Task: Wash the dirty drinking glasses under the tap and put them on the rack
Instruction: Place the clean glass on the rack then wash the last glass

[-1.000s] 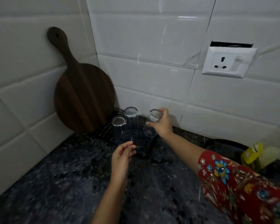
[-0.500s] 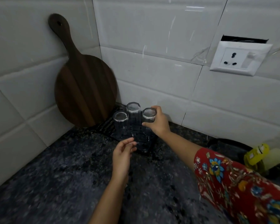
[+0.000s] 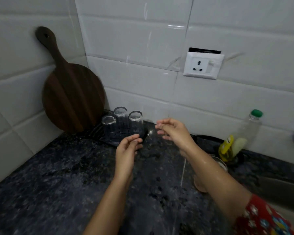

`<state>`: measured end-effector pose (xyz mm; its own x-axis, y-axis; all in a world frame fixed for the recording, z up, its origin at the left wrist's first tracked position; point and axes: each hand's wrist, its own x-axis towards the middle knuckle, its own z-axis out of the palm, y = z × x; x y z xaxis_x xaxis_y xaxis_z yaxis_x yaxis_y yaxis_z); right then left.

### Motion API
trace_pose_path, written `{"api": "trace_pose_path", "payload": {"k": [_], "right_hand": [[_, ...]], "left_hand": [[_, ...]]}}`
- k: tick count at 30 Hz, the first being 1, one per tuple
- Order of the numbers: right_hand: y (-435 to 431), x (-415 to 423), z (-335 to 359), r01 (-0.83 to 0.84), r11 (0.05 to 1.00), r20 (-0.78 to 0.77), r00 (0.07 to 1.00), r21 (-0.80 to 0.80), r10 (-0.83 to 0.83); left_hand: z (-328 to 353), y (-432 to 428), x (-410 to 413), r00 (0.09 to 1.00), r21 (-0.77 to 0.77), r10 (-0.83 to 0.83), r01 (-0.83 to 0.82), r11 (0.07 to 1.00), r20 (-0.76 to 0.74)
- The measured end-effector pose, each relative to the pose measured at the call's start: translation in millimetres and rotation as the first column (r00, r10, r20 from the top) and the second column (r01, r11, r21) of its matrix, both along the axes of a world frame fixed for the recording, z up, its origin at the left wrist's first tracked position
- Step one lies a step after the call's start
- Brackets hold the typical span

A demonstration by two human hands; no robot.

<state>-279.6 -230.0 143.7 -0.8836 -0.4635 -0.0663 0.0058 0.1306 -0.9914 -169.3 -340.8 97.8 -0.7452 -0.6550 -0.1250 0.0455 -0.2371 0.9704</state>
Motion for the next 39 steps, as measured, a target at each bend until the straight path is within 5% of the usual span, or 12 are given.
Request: {"api": "trace_pose_path", "payload": {"k": [7, 11, 17, 26, 33, 39], "right_hand": [[123.6, 27.9, -12.7, 0.154, 0.974, -0.297, 0.95, 0.167, -0.099], [172.5, 42.2, -45.6, 0.338, 0.867, -0.408, 0.896, 0.366, -0.177], [172.8, 34.2, -107.5, 0.357, 0.89, -0.099, 0.934, 0.283, -0.343], [172.1, 39.4, -123.3, 0.374, 0.924, -0.081, 0.926, 0.075, -0.368], [265.5, 64.5, -96.3, 0.358, 0.896, 0.351, 0.9, -0.262, -0.257], [376.8, 67.6, -81.8, 0.392, 0.87, 0.448, 0.863, -0.298, -0.236]], "left_hand": [[-0.9, 73.1, 17.0, 0.971, -0.033, -0.237, 0.238, 0.971, 0.03], [-11.1, 101.7, 27.5, 0.958, 0.016, -0.283, 0.283, 0.959, 0.053], [-18.7, 131.4, 40.6, 0.941, 0.024, -0.315, 0.315, 0.949, 0.122], [-27.2, 152.2, 41.1, 0.959, 0.029, -0.251, 0.249, 0.968, 0.131], [-37.3, 209.3, 31.6, 0.951, 0.052, -0.281, 0.277, 0.96, 0.126], [-34.7, 300.5, 2.3, 0.925, 0.013, -0.366, 0.367, 0.93, 0.104]]}}
